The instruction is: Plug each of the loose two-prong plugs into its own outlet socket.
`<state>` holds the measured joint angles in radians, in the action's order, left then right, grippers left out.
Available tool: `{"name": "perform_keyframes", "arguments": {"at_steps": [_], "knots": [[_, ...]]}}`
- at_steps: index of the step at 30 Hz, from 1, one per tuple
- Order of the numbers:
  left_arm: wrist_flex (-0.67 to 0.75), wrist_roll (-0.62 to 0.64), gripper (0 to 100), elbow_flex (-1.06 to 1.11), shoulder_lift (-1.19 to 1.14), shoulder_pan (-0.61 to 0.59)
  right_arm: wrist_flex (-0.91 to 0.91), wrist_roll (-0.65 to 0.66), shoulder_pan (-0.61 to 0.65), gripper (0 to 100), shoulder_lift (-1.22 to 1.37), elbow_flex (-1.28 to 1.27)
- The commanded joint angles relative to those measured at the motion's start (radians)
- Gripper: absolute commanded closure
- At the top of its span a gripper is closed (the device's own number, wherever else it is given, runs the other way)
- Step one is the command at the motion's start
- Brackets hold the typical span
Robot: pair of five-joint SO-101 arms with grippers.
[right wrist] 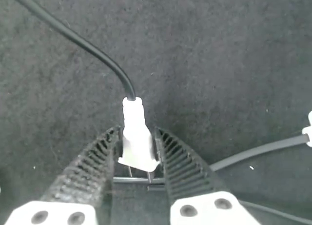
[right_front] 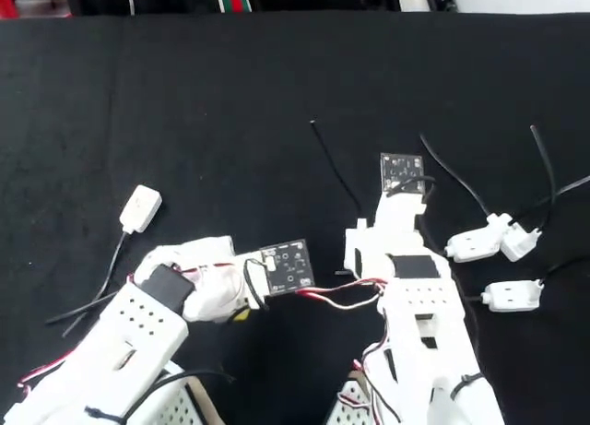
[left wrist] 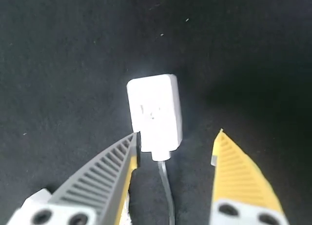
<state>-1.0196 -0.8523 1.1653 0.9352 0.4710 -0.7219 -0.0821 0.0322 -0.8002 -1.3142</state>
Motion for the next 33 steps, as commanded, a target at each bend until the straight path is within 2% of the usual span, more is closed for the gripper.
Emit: {"name": "perform_keyframes", "arguments": {"at_steps": [1, 12, 17, 21, 25, 33], "knots": [[-0.015, 0.034, 75, -0.01, -0.002, 0.054, -0.003, 0.009, -0.012, 98.7, -0.019, 0.059], [0.021, 0.049, 75, -0.013, -0.012, 0.027, -0.003, 0.003, -0.009, 98.7, -0.016, 0.058], [0.011, 0.057, 75, -0.018, -0.015, 0.051, -0.031, 0.002, -0.005, 98.7, -0.018, 0.056], [-0.012, 0.115, 75, -0.044, -0.025, 0.05, -0.046, 0.002, 0.035, 98.7, -0.018, 0.056], [-0.057, 0.15, 75, -0.107, -0.114, 0.054, -0.046, 0.002, 0.035, 98.7, -0.018, 0.053], [-0.052, 0.161, 75, -0.219, -0.367, 0.054, -0.046, 0.002, 0.035, 98.7, -0.018, 0.053]]}}
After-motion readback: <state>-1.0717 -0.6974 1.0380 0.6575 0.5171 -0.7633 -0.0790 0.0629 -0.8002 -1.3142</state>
